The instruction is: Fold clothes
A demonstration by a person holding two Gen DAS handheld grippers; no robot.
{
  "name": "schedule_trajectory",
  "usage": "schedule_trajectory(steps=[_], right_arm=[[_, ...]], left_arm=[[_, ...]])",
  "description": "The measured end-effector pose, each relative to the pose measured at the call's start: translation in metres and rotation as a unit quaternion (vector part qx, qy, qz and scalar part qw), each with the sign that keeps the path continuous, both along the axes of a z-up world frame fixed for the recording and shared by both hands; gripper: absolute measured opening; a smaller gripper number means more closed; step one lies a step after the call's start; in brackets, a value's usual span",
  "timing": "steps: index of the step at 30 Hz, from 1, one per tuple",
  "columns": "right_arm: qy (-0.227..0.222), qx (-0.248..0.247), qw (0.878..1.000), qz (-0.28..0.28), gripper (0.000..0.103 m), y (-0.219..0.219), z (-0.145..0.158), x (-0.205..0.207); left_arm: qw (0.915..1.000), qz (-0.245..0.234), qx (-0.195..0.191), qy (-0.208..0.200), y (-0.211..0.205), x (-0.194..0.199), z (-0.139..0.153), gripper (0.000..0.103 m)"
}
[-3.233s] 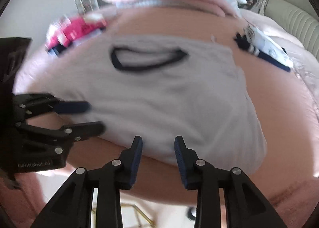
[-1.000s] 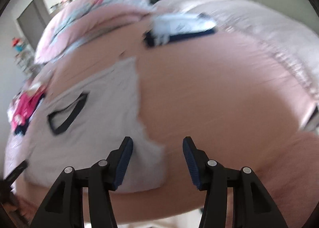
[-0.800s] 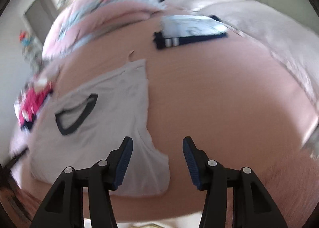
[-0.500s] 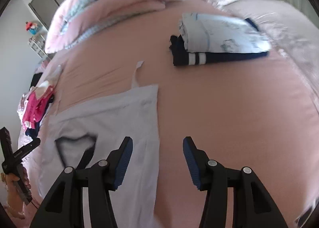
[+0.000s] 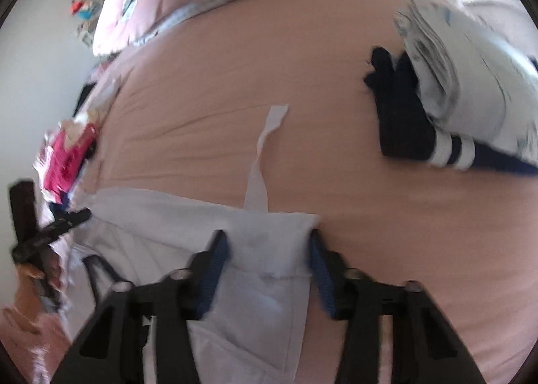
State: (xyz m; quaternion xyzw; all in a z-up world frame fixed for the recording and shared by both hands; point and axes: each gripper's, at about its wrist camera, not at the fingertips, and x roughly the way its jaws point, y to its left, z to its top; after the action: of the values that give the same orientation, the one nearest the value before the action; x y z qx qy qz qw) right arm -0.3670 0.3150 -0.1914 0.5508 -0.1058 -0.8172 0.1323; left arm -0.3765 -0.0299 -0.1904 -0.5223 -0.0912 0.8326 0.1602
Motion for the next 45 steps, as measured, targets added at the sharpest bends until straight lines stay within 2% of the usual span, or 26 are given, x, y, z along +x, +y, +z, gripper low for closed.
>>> schedule_trajectory(steps=[1, 2, 6, 10, 13, 17, 21, 23, 25, 28, 30, 31, 33, 35, 38, 39, 40, 42, 45], right_arm=[[-0.002, -0.001, 1.0, 0.001, 0.011, -0.001, 0.0, -0.001], [-0.004, -0.009, 1.0, 0.0, 0.006, -0.002, 0.0, -0.002], [0.022, 0.001, 1.0, -0.008, 0.005, -0.009, 0.012, 0.004], [0.053, -0.025, 0.998, -0.012, 0.005, -0.012, 0.038, 0.023], [0.079, -0.033, 0.996, -0.002, 0.004, -0.016, 0.06, 0.043], [0.098, -0.041, 0.994, 0.001, 0.004, -0.016, 0.081, 0.092], [0.099, -0.042, 0.994, -0.002, 0.004, -0.01, 0.084, 0.15], [0.087, -0.042, 0.995, -0.003, 0.004, -0.006, 0.077, 0.178], [0.064, -0.04, 0.997, -0.001, 0.004, -0.002, 0.061, 0.2], [0.014, -0.031, 0.999, 0.008, 0.005, -0.002, 0.034, 0.222], [-0.006, -0.026, 1.0, 0.014, 0.005, -0.005, 0.028, 0.229], [-0.01, -0.025, 0.999, 0.017, 0.005, -0.006, 0.028, 0.233], [-0.002, -0.009, 1.0, 0.013, 0.009, -0.005, 0.038, 0.237], [0.018, 0.015, 1.0, 0.001, 0.014, -0.001, 0.055, 0.239], [0.072, 0.032, 0.996, -0.036, 0.018, -0.001, 0.083, 0.241], [0.075, 0.027, 0.996, -0.034, 0.021, -0.007, 0.084, 0.236], [0.079, 0.022, 0.996, -0.033, 0.023, -0.014, 0.084, 0.23], [0.085, 0.015, 0.996, -0.027, 0.023, -0.029, 0.084, 0.218], [0.085, 0.052, 0.995, -0.002, 0.023, -0.06, 0.062, 0.196]], left_arm=[[1.0, 0.004, -0.002, -0.003, 0.002, -0.002, 0.0, 0.012], [1.0, 0.006, 0.001, -0.005, 0.002, -0.004, 0.001, 0.012], [0.9998, 0.008, 0.002, 0.015, 0.005, 0.003, 0.016, 0.011], [0.9983, -0.006, 0.009, 0.056, 0.001, 0.013, 0.048, 0.011], [0.9959, -0.027, -0.003, 0.087, 0.002, 0.04, 0.075, 0.01], [0.9923, -0.05, -0.014, 0.112, 0.0, 0.087, 0.099, 0.01], [0.9908, -0.064, -0.029, 0.116, -0.009, 0.142, 0.096, 0.01], [0.9908, -0.075, -0.035, 0.107, -0.013, 0.161, 0.09, 0.01], [0.9907, -0.098, -0.044, 0.084, -0.016, 0.184, 0.076, 0.011], [0.9852, -0.135, -0.099, 0.036, -0.009, 0.206, 0.044, 0.015], [0.9845, -0.138, -0.107, 0.007, -0.011, 0.211, 0.034, 0.018], [0.9857, -0.134, -0.101, 0.006, -0.016, 0.214, 0.038, 0.02], [0.9895, -0.116, -0.081, 0.025, -0.027, 0.219, 0.054, 0.027], [0.9938, -0.089, -0.047, 0.048, -0.041, 0.222, 0.072, 0.041], [0.995, -0.048, 0.012, 0.087, -0.055, 0.219, 0.093, 0.044], [0.9943, -0.038, 0.026, 0.096, -0.055, 0.216, 0.096, 0.044], [0.9942, -0.031, 0.027, 0.099, -0.051, 0.211, 0.096, 0.044], [0.9962, -0.025, 0.001, 0.083, -0.034, 0.194, 0.084, 0.044], [0.9974, -0.025, -0.057, 0.036, -0.008, 0.173, 0.053, 0.044]])
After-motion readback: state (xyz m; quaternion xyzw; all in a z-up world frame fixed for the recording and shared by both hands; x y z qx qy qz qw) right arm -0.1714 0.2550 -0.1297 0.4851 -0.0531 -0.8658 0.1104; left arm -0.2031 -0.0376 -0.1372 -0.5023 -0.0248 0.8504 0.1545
